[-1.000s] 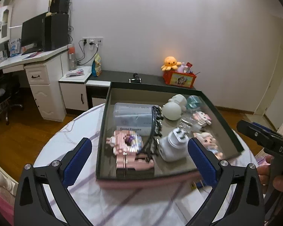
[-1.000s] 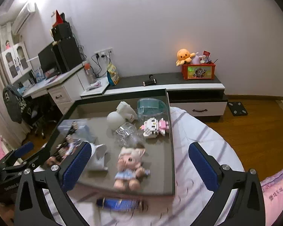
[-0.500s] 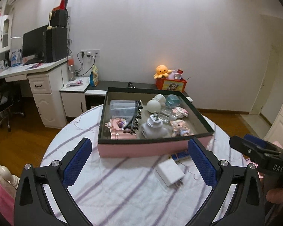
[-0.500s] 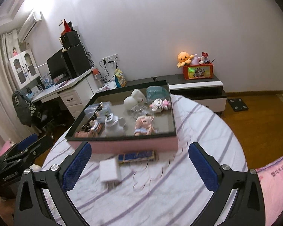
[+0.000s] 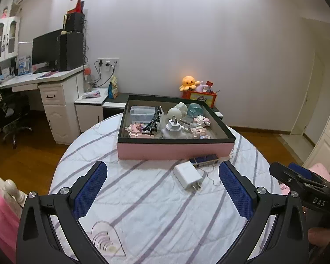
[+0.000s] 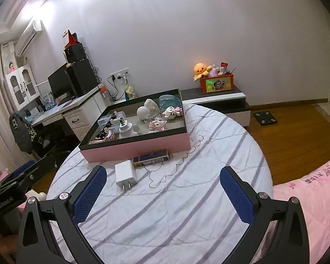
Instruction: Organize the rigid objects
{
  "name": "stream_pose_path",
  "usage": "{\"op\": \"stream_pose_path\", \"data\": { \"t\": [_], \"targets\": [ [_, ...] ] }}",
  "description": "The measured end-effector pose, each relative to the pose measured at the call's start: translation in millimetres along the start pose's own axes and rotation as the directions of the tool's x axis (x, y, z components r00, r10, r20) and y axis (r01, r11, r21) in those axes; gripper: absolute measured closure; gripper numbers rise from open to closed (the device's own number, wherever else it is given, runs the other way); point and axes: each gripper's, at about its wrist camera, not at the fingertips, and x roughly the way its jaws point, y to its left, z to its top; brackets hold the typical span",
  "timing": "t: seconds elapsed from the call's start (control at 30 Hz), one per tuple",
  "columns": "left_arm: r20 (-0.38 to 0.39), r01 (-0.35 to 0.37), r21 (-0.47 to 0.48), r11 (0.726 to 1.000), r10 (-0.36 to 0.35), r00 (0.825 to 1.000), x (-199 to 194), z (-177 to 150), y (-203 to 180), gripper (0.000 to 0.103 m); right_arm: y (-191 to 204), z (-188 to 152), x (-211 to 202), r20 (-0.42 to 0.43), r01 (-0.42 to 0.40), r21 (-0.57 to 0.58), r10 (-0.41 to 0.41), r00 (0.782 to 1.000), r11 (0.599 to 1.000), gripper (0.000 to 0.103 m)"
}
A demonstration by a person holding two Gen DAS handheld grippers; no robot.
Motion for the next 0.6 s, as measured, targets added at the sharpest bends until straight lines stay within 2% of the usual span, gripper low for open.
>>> {"op": "stream_pose_path", "data": {
  "t": [0.2, 0.6],
  "targets": [
    [-0.003, -0.009, 0.010, 1.000, 0.009, 1.000, -12, -13, -2, 0.000, 9, -2, -10, 0.017, 0.025, -0.031, -0.025, 1.000, 0.999, 0.000],
    [-0.024, 0.014, 0.006, 1.000, -0.014, 1.000, -10, -20, -7, 0.000, 14, -5, -11, 0.012, 0.031, -0.050, -0.031, 0.999, 0.998, 0.000]
  ]
}}
